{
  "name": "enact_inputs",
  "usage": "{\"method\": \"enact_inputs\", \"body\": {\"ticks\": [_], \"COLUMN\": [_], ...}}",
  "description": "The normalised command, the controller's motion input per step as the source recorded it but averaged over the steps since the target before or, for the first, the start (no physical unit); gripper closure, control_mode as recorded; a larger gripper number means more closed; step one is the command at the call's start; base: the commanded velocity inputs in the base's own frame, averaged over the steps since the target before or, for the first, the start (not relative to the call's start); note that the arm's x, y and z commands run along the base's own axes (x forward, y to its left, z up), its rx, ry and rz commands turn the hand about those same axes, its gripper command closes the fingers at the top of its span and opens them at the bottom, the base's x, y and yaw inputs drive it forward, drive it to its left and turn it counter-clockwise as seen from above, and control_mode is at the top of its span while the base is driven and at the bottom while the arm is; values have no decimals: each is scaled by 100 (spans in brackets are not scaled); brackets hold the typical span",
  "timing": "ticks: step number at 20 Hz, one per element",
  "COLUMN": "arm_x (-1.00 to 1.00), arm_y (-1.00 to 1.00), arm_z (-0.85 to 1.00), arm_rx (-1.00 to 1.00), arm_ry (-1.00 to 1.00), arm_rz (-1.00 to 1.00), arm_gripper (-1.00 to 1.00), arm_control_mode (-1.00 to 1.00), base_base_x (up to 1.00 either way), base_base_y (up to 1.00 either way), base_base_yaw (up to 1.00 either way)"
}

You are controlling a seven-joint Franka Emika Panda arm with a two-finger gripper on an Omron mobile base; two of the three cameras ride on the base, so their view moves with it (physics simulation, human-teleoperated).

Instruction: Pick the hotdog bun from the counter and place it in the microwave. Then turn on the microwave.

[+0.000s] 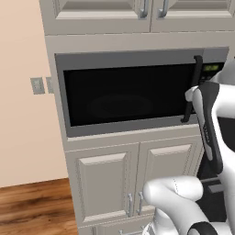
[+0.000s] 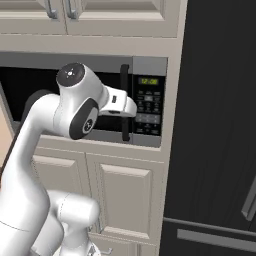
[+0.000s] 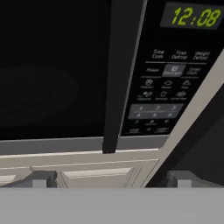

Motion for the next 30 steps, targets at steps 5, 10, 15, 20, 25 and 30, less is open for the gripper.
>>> {"method": "enact_inputs", "body": {"ticks": [5, 10, 15, 20, 25, 30], "arm_x": [22, 31, 34, 25, 23, 25], "arm_y": [0, 0, -2, -7, -9, -5], "arm_z": [4, 0, 0, 0, 0, -2], "arm_rx": [0, 0, 0, 0, 0, 0], "arm_ry": [-3, -1, -1, -4, -6, -4], "arm_rz": [0, 1, 1, 3, 7, 7], "arm_gripper": [-100, -100, -100, -100, -100, -100], "arm_control_mode": [-100, -100, -100, -100, -100, -100], "base_base_x": [0, 0, 0, 0, 0, 0], "base_base_y": [0, 0, 0, 0, 0, 0], "base_base_yaw": [0, 0, 0, 0, 0, 0]}}
